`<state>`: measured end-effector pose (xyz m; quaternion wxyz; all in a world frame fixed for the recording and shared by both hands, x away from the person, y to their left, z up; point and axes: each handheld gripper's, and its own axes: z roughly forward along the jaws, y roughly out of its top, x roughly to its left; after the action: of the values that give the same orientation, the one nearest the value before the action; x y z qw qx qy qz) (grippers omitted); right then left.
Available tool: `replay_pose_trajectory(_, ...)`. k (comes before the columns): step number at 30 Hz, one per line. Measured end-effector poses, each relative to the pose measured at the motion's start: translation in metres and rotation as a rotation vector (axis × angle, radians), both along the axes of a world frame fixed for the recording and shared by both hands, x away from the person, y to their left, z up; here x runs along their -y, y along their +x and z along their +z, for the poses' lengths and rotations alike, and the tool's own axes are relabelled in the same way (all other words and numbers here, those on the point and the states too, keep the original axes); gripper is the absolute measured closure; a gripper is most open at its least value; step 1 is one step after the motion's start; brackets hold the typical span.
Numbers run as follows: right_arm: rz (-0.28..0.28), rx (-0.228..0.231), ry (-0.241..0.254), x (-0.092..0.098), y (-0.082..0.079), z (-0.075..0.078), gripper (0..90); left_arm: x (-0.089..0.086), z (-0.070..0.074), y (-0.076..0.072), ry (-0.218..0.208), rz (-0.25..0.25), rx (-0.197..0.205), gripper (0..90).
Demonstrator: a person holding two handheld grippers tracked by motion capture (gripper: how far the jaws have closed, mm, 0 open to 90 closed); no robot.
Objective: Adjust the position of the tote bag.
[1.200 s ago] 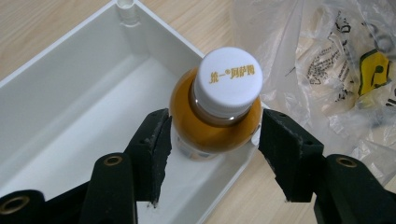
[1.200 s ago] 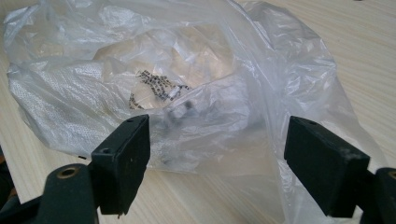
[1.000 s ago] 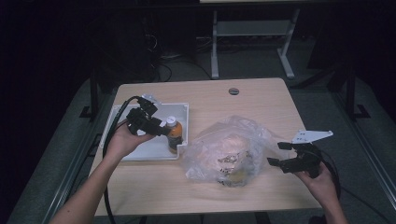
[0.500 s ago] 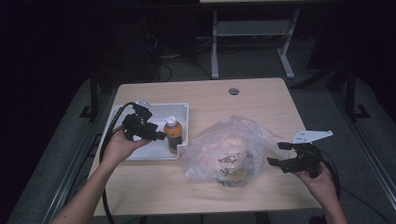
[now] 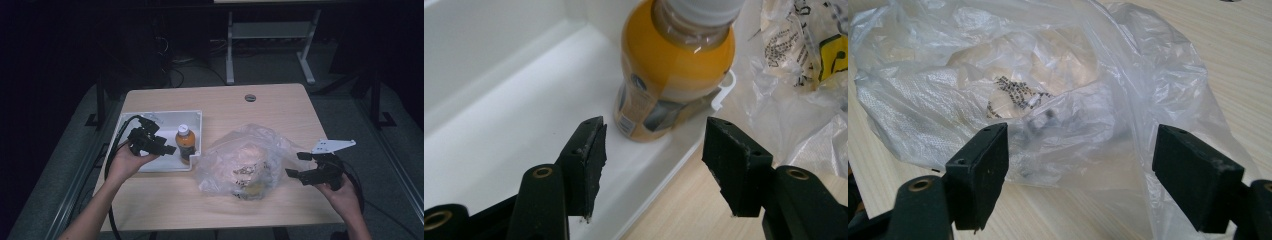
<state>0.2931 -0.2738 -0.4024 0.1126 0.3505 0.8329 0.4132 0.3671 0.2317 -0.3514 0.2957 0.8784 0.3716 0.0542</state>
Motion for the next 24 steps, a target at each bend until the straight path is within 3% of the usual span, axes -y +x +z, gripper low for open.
replay_pose_trajectory(24, 0.003, 0.002, -0.003, -0.002, 0.0, 0.0, 22.1, -0.013, -0.016, -0.015, -0.019, 0.011, 0.003, 41.4)
